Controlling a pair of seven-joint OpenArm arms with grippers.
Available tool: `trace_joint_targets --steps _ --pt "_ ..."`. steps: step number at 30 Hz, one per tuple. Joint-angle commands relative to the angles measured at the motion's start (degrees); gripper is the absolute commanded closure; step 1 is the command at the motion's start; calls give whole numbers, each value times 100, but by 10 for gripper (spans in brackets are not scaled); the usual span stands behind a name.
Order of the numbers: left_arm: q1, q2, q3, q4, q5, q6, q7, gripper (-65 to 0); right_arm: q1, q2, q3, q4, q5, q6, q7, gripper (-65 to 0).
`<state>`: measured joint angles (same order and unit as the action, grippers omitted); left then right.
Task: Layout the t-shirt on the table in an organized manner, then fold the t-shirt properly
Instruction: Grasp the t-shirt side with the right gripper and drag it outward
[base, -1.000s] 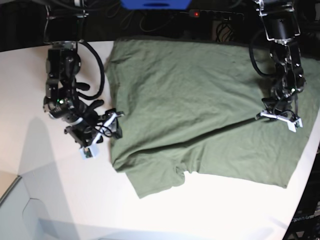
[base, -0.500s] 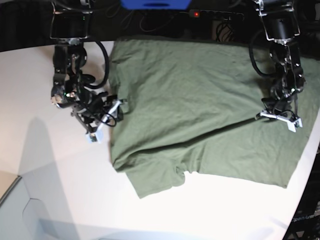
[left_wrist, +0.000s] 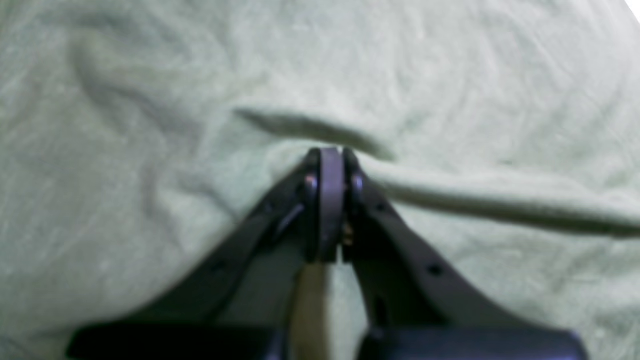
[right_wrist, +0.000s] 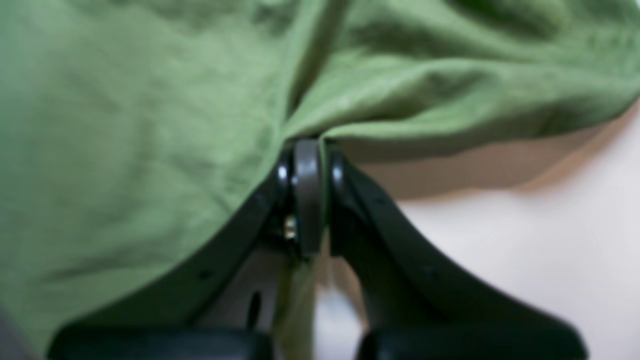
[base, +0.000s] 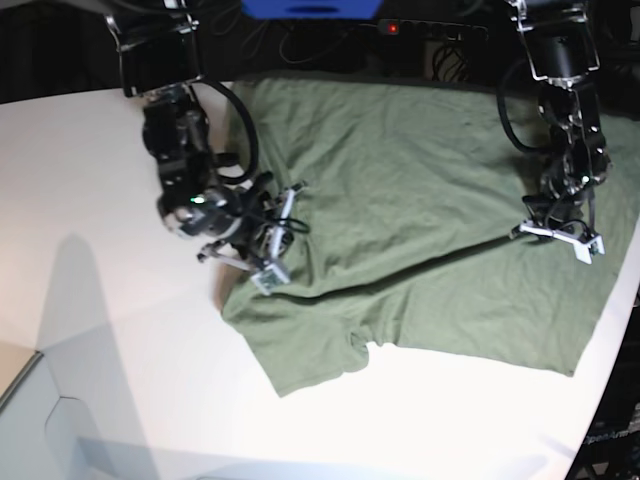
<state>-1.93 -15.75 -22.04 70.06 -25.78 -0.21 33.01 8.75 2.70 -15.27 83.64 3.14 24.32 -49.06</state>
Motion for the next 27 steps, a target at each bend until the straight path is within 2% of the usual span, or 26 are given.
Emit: trace_joint_targets --steps 1,5,9,12,15,18,22,27 --pt "-75 -91 -24 110 -2 -10 -62 -1 175 -19 -192 89 -239 -133 93 -3" --pt "-75 -82 -16 119 -2 -10 -62 -1 202 -63 -816 89 -1698 -493 119 -58" --pt "-92 -74 11 101 -2 -10 -62 -1 254 -178 -1291 107 -2613 -511 119 -190" --pt "-110 -74 11 84 -2 -10 -62 -1 246 -160 -1563 151 -2700 -458 277 -275" --pt "-110 -74 2 75 -2 -10 -62 -1 -71 16 -1616 590 -2709 -115 866 -279" --pt "-110 -100 -24 57 -2 -10 -62 -1 -212 95 -1590 880 -2727 -36 1121 -279" --pt "-110 -118 -24 57 -2 -10 -62 -1 -229 25 -983 898 -2709 -36 1148 -279" --pt "-119 -188 -33 57 -2 -10 -62 -1 -256 -266 72 898 -2709 -1 1121 -279"
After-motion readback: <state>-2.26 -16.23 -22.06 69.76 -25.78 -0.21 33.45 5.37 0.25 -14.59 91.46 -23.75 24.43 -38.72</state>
